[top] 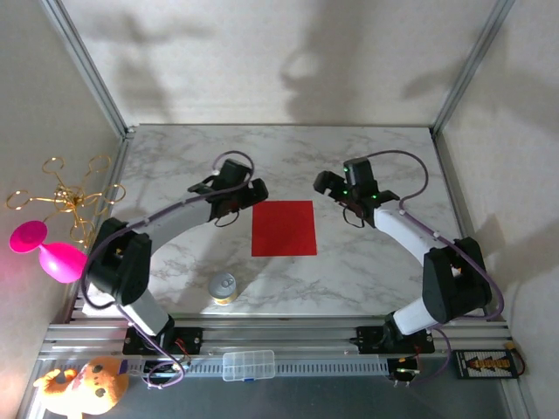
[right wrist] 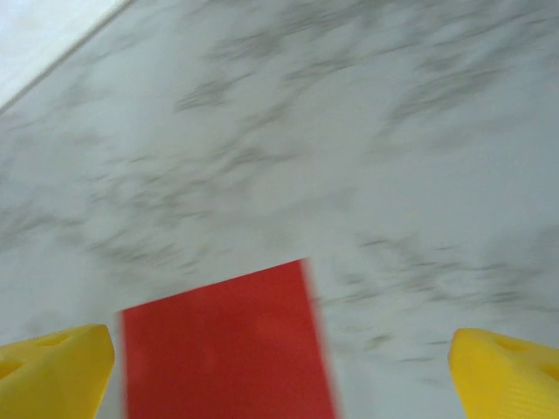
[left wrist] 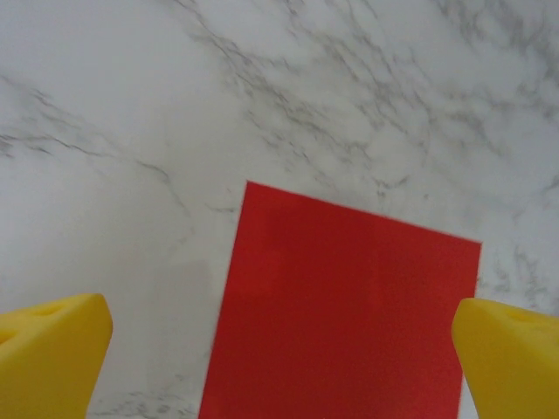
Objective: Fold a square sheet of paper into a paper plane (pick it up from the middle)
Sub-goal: Move the square sheet of paper to the center of the table, then first fold the square sheet of paper in half at the center of the table.
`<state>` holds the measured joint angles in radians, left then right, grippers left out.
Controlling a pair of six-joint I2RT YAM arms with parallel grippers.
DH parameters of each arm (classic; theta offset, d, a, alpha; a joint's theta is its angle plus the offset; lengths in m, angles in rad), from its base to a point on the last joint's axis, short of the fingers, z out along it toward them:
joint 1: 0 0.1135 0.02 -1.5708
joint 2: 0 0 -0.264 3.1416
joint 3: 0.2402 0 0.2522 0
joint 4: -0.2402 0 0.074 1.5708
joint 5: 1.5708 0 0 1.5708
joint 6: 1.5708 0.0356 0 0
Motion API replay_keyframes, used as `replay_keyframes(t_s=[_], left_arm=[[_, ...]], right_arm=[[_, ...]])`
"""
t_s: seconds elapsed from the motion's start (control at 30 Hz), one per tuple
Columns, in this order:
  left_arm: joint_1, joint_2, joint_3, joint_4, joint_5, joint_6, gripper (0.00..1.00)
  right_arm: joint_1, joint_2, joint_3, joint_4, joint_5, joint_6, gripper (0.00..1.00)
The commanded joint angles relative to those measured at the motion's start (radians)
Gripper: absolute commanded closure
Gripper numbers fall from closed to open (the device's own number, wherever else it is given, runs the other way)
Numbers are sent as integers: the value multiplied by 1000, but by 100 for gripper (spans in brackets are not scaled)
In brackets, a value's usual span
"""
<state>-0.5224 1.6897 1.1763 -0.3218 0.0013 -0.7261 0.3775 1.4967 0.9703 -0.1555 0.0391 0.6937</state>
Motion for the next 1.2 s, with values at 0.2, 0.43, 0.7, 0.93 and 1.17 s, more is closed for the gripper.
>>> replay_keyframes(t_s=[0.2, 0.43, 0.7, 0.93, 1.17], left_arm=[[-209, 319, 339, -343, -180, 17, 3], [-250, 426, 432, -377, -134, -16, 5], [-263, 515, 527, -416, -128, -12, 10], [-265, 516, 506, -419, -113, -25, 13], [-273, 508, 468, -425, -119, -16, 13]], right_arm=[[-100, -19, -101, -23, 84, -88, 1], [-120, -19, -134, 0, 59, -90, 1], [-124, 4, -134, 14, 37, -86, 1], [-124, 8, -127, 4, 34, -86, 1], [-124, 10, -124, -4, 37, -82, 1]])
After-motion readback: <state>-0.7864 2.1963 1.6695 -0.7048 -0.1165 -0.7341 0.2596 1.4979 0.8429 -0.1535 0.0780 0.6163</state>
